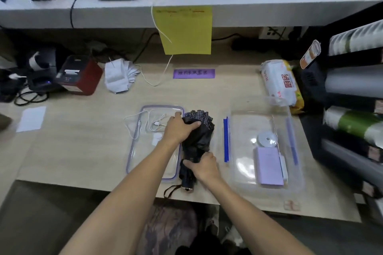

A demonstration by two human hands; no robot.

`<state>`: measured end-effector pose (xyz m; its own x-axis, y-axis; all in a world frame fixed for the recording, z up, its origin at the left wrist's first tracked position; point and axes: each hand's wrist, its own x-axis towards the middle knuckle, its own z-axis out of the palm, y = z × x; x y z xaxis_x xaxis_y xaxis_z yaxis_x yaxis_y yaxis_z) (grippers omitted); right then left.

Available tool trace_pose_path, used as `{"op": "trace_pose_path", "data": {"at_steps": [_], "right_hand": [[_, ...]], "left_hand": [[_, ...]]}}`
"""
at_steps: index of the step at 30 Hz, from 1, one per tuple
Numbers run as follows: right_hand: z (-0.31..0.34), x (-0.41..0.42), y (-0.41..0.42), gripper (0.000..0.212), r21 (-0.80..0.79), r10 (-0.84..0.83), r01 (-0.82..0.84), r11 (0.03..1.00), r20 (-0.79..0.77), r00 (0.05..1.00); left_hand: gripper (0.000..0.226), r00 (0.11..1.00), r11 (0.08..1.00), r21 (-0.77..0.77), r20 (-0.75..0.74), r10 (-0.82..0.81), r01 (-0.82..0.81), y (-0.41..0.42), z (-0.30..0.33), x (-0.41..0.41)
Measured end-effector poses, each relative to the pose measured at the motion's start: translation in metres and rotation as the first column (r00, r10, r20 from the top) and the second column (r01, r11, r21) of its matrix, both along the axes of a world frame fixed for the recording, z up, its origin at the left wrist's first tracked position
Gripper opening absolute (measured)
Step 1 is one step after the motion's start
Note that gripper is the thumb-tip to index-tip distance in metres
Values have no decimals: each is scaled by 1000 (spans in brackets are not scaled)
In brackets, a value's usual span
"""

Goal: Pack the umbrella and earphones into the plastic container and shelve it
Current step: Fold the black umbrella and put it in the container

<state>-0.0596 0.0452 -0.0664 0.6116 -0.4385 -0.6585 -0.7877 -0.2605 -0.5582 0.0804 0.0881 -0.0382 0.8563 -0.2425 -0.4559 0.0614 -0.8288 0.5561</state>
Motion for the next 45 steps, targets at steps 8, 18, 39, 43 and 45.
{"op": "trace_pose_path", "data": {"at_steps": [8, 18, 39, 43, 45], "right_hand": [[-15, 10, 9, 75, 68, -77, 72, 995, 67, 995], [-15, 10, 7, 56, 48, -107, 104, 993, 59, 993], [106, 3, -104, 26, 5, -180, 196, 981, 418, 890], [108, -21, -134, 25, -12, -217, 239, 971, 377, 900], [100, -36, -142, 31, -9, -242, 261, 965, 343, 908]], "left_hand": [[93, 999, 995, 87, -4, -50, 50, -13, -16, 17], [88, 998, 997, 68, -37, 51, -48, -14, -19, 16], [82, 992, 966, -258, 123, 25, 7, -112, 119, 23], [68, 995, 953, -300, 97, -16, 44, -144, 113, 0], [44, 993, 948, -310, 108, -39, 71, -154, 103, -15]]}}
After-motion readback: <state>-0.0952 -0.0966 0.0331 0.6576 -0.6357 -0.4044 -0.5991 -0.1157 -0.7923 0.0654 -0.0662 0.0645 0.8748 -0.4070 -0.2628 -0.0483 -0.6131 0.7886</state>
